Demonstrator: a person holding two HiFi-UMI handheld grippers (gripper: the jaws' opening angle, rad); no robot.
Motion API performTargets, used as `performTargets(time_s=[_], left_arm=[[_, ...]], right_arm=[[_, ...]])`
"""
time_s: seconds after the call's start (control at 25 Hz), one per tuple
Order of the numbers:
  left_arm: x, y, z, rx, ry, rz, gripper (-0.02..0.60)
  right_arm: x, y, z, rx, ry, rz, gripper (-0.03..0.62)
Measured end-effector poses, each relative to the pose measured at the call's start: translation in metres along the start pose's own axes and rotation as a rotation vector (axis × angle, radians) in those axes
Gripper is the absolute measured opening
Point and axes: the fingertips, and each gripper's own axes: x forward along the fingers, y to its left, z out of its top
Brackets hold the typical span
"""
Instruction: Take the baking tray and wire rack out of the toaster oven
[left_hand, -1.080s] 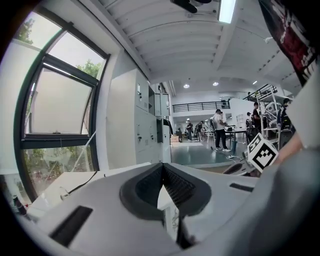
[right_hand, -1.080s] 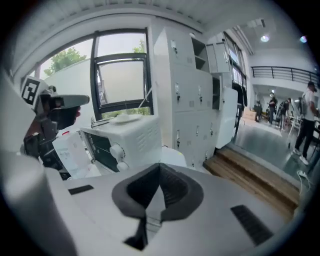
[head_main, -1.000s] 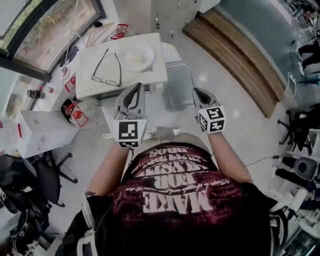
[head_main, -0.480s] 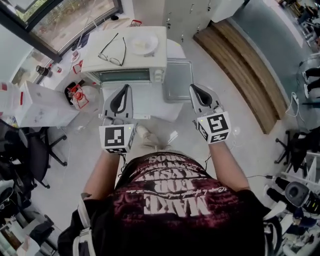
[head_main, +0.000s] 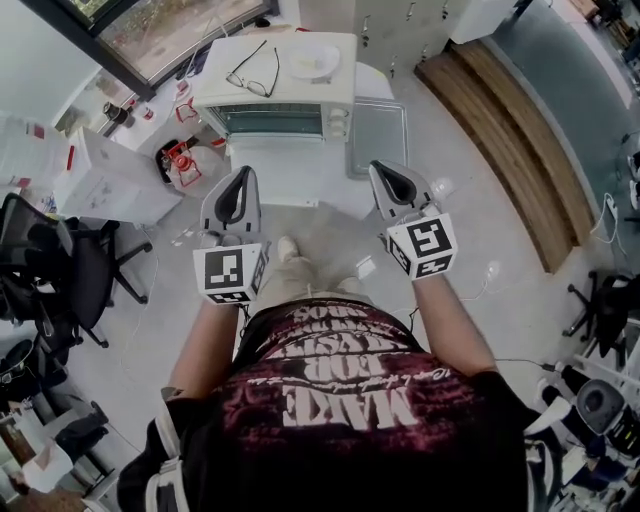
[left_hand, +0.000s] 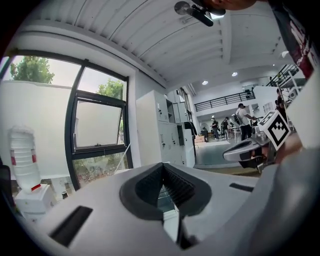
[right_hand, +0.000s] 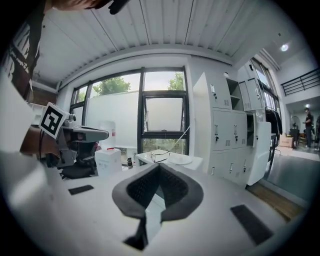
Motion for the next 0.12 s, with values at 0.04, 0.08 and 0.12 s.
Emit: performTargets(time_s=[0.04,0.08,0.12], left_arm=[[-0.0027,0.0007,0.0006,0.005,-0.001,0.001,0.002],[-0.0053,0.0012,0.0012,0.010,-0.002,0.001,0.003],[-0.0080,0.0015,0.0018,0.015,-0.003,0.000,0.003]], right_arm=[[-0.0005,0.0028,0.0007,-0.001,-0.001,0.003,0.002],[-0.0013,0.0056,0.0013,-0.001,-0.002,0.005,0.002],[-0.0023,0.0084,0.0018,0.000,-0.003,0.007,0.003]])
